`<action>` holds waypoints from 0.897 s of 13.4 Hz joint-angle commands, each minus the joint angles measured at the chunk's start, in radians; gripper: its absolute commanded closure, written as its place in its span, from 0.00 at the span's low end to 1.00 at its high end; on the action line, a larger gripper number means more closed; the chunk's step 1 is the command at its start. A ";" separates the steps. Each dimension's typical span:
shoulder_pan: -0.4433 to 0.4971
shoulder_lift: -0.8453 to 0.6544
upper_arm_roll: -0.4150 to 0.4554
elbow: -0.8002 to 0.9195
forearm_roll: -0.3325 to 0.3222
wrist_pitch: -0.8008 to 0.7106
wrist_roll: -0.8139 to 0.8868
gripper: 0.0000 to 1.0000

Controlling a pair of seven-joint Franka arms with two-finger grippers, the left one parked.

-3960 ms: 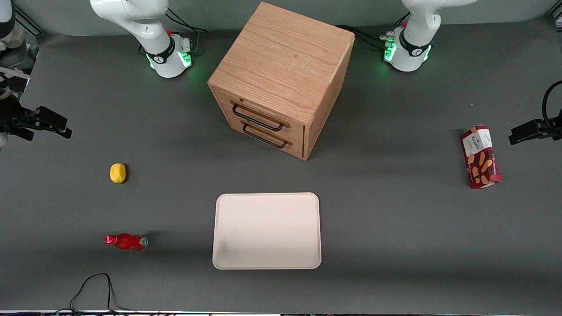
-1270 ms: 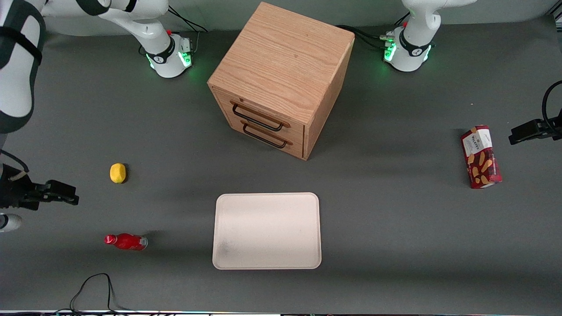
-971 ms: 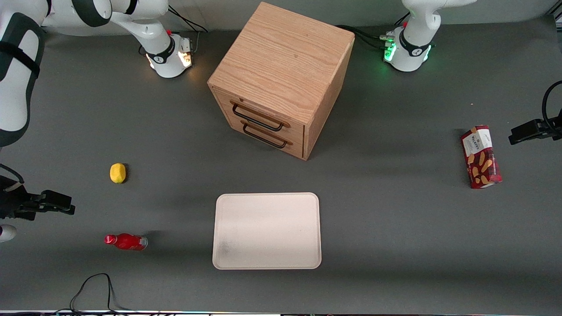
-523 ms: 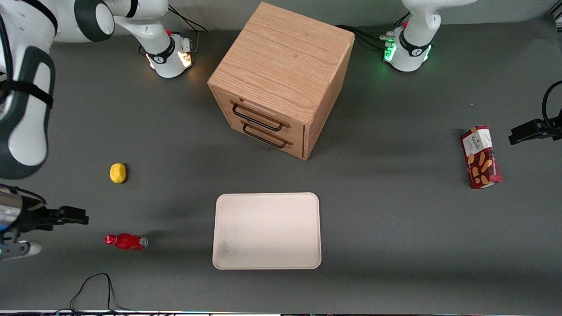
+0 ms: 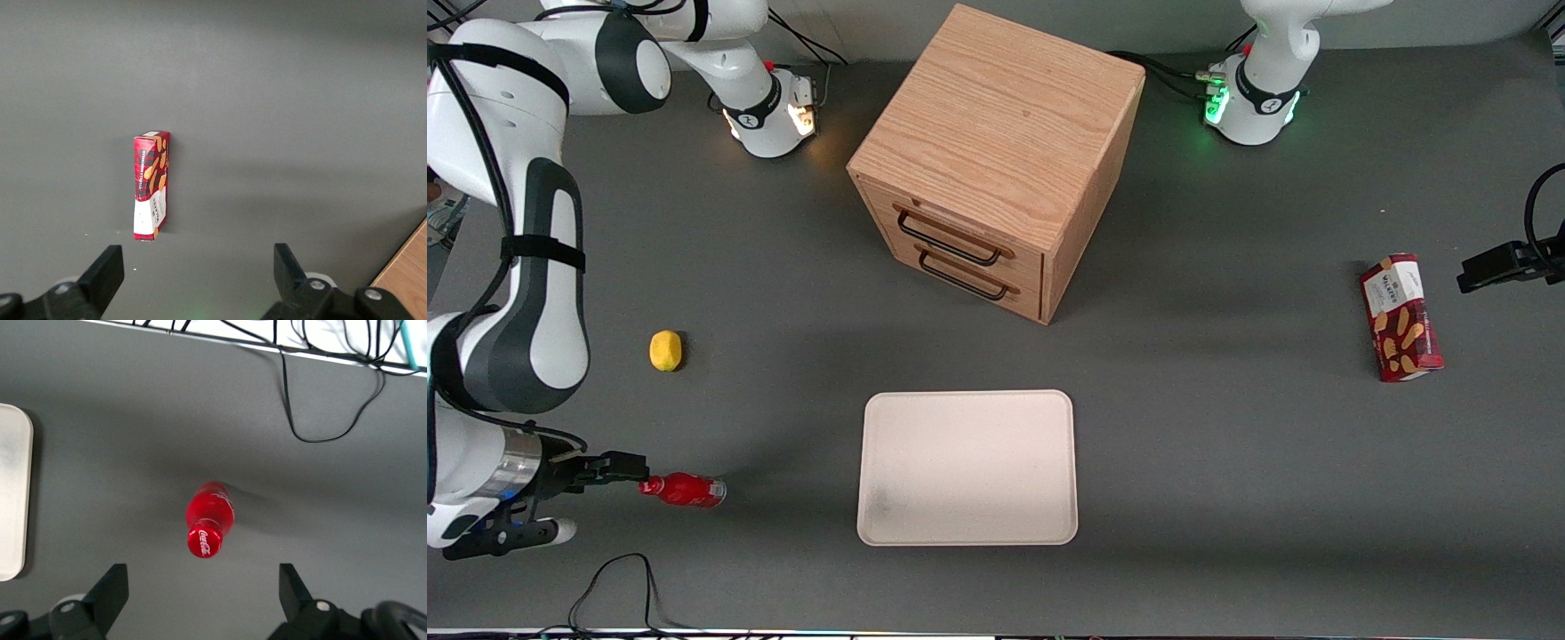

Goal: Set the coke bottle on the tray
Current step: 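Move the open right gripper down over the red Coca-Cola bottle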

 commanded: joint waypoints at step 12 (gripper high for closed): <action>0.010 0.034 -0.004 -0.118 0.020 0.185 -0.030 0.00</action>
